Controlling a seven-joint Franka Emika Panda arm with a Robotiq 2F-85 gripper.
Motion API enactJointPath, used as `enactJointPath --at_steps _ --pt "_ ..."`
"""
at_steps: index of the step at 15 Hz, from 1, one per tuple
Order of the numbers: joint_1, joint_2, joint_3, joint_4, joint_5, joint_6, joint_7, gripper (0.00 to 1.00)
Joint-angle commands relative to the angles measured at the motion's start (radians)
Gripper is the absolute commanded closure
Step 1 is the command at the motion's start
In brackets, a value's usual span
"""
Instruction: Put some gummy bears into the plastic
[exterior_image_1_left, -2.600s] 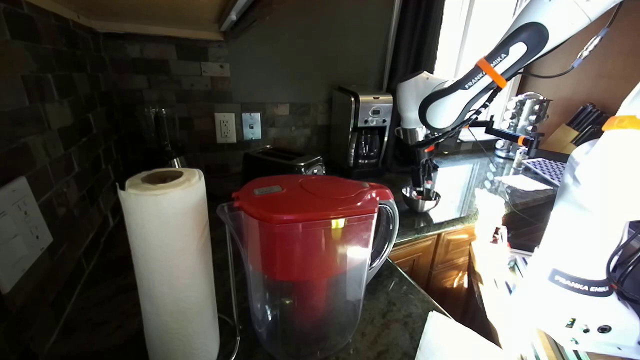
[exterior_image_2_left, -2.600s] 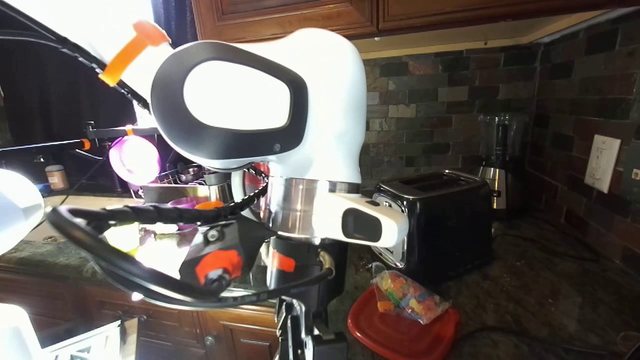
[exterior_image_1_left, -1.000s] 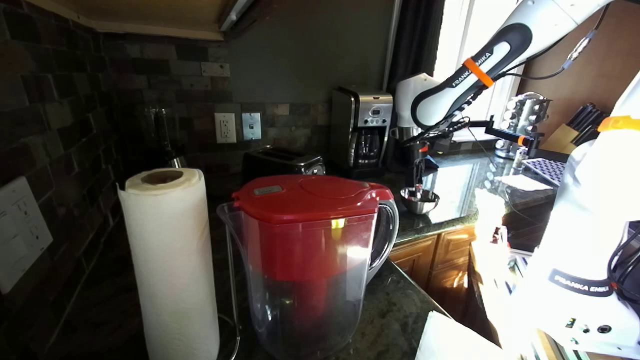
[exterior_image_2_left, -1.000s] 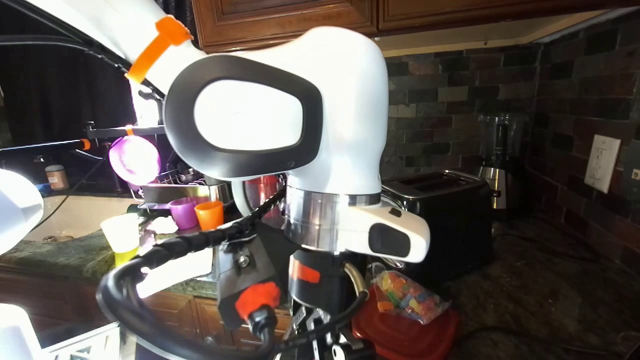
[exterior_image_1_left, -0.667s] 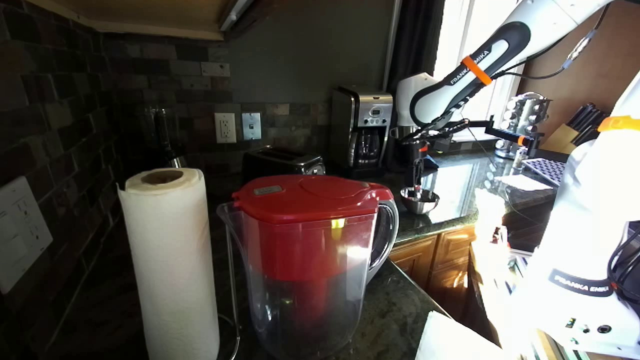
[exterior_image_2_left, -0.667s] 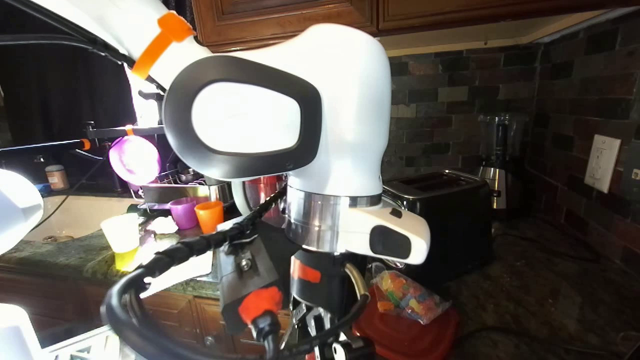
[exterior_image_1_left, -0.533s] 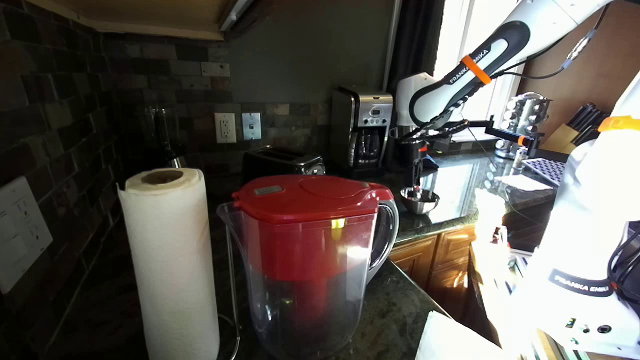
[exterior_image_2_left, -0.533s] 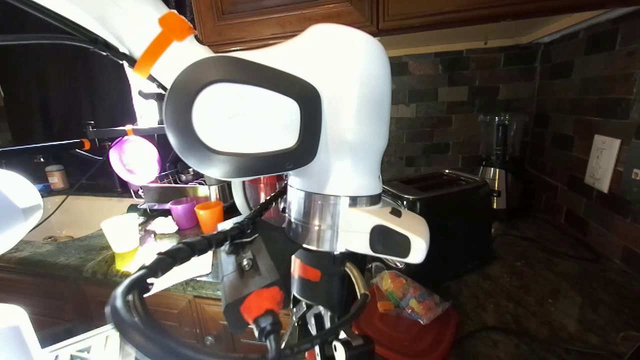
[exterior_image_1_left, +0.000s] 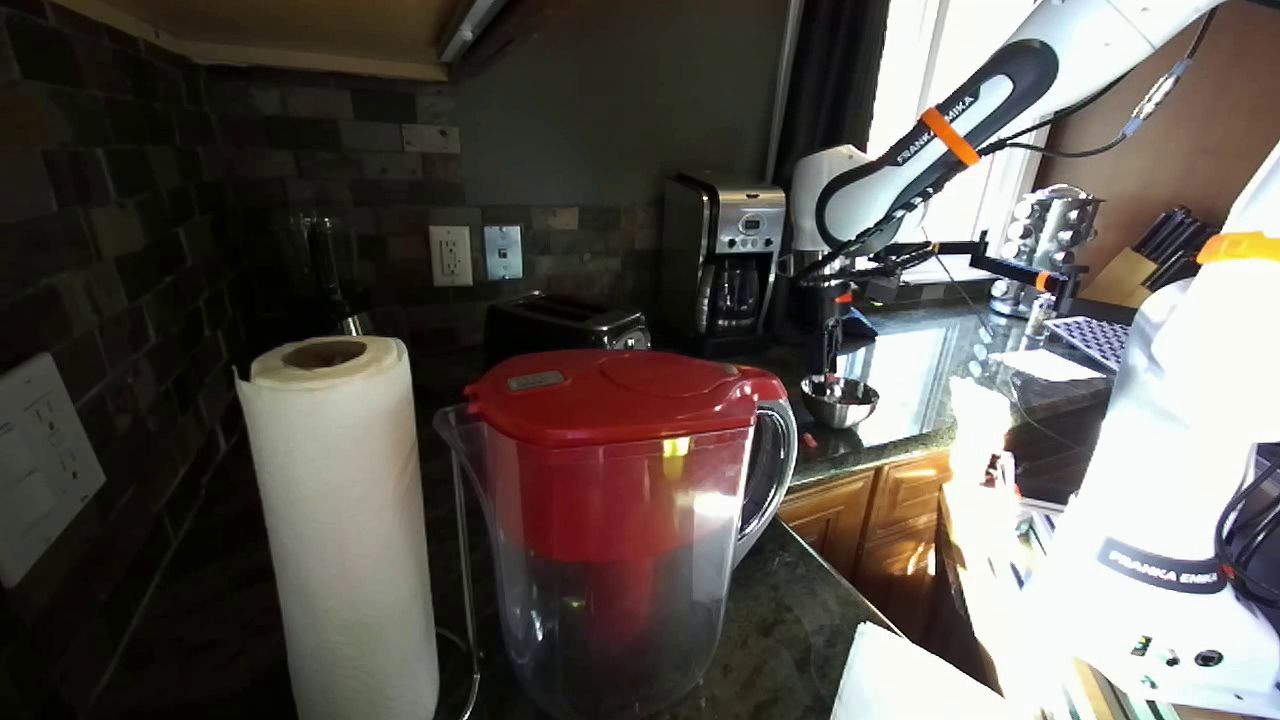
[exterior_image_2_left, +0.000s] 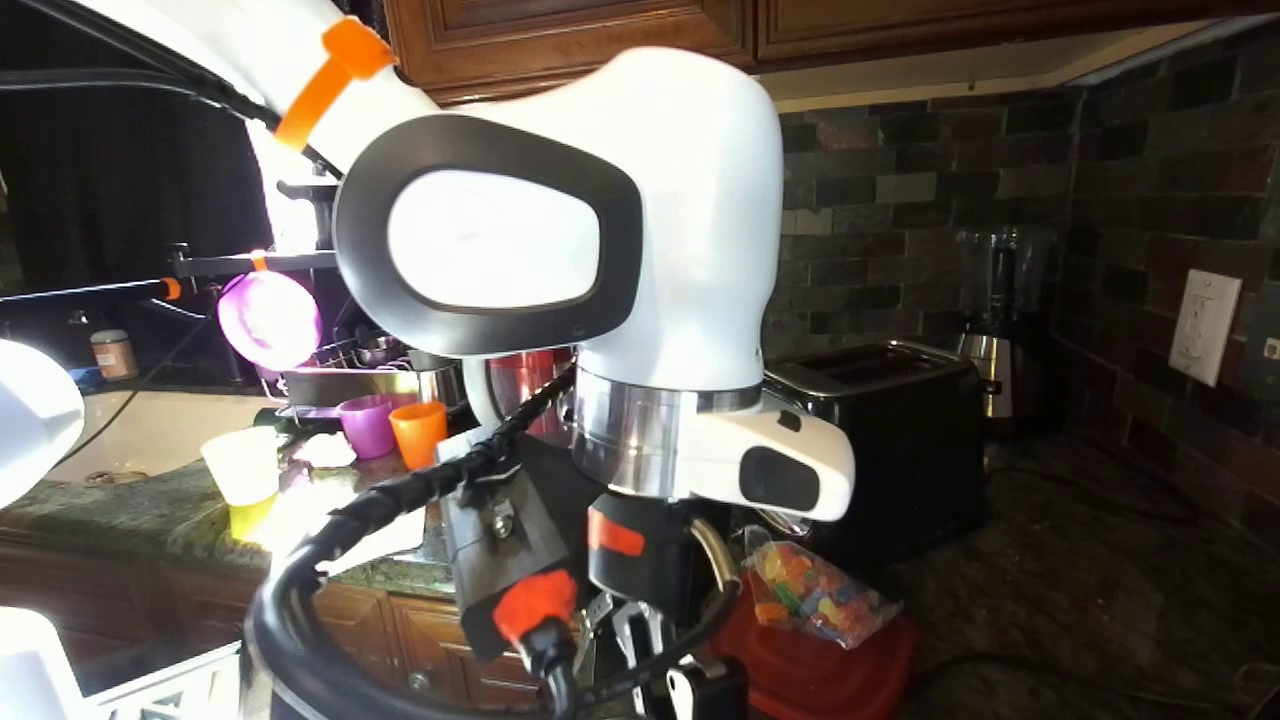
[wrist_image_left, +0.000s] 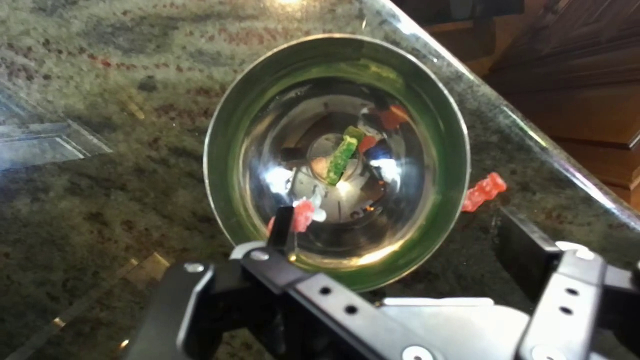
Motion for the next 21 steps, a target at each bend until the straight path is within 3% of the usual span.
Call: enactJointPath --at_steps 1,10,13,21 --pt "-0.008 -0.035 -0.021 0.003 -0.005 -0.039 -0.001 0.0" --pt "0.005 -0.091 -0.035 -0.006 0.021 -0.112 -0.056 0.05" --pt "-0.001 -0.062 -0.047 0.006 0.014 -0.125 -0.073 0.0" --pt "-0.004 -0.008 -0.112 0.007 0.037 -0.102 -0.263 0.0"
